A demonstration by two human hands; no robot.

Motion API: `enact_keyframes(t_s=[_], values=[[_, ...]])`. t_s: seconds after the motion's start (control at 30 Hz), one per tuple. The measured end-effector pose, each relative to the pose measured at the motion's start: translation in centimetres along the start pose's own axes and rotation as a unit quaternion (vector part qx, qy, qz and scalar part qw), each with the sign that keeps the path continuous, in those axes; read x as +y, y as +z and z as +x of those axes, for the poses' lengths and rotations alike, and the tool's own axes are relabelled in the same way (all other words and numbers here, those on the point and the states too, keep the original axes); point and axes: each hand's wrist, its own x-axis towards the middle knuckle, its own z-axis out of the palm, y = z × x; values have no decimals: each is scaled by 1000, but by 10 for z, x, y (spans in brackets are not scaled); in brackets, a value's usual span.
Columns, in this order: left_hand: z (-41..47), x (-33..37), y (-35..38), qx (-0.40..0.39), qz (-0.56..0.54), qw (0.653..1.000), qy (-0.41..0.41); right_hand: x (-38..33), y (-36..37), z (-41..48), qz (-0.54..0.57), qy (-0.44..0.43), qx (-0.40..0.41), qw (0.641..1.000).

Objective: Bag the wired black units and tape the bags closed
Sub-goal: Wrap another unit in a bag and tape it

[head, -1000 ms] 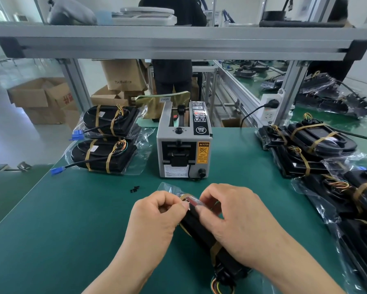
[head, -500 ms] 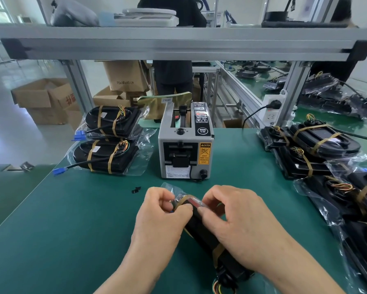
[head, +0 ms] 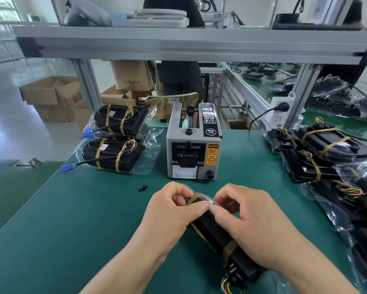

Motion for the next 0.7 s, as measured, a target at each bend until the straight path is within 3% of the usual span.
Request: enact_keyframes(t_s=[0.27,0.4,0.5,0.6,0.7], values=[[6,-4,-24,-58,14,998,13,-7,-9,1,-74,49,-119,989],[-5,-6,-43,105,10,994,41,6,-24,2,-72,42,-134,987],[-16,0,-67,134,34,988,72,16,-44,-5,86,22,-196,977],[-31,8,-84,-37,44,996,73,22,-47,-10,298,-9,-244,923],[-46,20,-97,-253,-19,964,81,17,-38,-12,335,-46,-274,900]])
